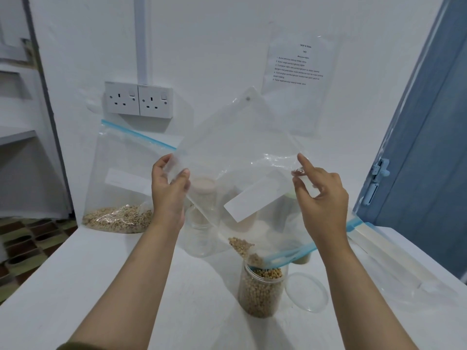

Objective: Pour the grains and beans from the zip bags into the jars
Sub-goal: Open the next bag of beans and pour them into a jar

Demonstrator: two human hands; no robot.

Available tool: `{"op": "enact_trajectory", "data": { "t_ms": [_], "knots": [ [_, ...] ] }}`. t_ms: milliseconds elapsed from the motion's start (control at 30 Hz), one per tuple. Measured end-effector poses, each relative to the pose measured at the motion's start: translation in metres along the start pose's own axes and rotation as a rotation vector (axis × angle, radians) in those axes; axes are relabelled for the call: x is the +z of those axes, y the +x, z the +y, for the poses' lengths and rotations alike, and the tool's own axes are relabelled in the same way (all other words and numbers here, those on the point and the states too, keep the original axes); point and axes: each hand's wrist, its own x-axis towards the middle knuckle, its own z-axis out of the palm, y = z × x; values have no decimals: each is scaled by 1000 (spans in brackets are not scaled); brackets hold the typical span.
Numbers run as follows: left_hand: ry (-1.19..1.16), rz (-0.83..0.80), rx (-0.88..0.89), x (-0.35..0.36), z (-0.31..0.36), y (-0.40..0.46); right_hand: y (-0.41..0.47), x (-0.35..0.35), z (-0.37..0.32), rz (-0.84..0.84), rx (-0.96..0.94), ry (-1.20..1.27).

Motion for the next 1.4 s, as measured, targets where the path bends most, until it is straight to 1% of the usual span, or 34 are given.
{"op": "enact_trajectory", "data": {
  "t_ms": [200, 467, 833, 1100, 1400],
  "knots": [
    [5, -8, 7, 3, 6, -1, 1, -4, -4, 13, 72, 30],
    [1, -26, 8, 9, 12, -3, 0, -9, -4, 24, 77, 66],
    [-8, -37, -5, 12, 14, -2, -5, -10, 0, 54, 35, 59],
    [-12, -48, -9, 14, 16, -3, -6, -11, 4, 77, -17, 110],
    [-5, -58, -14, 17, 16, -4, -4, -13, 5, 69, 24, 146]
  ]
}}
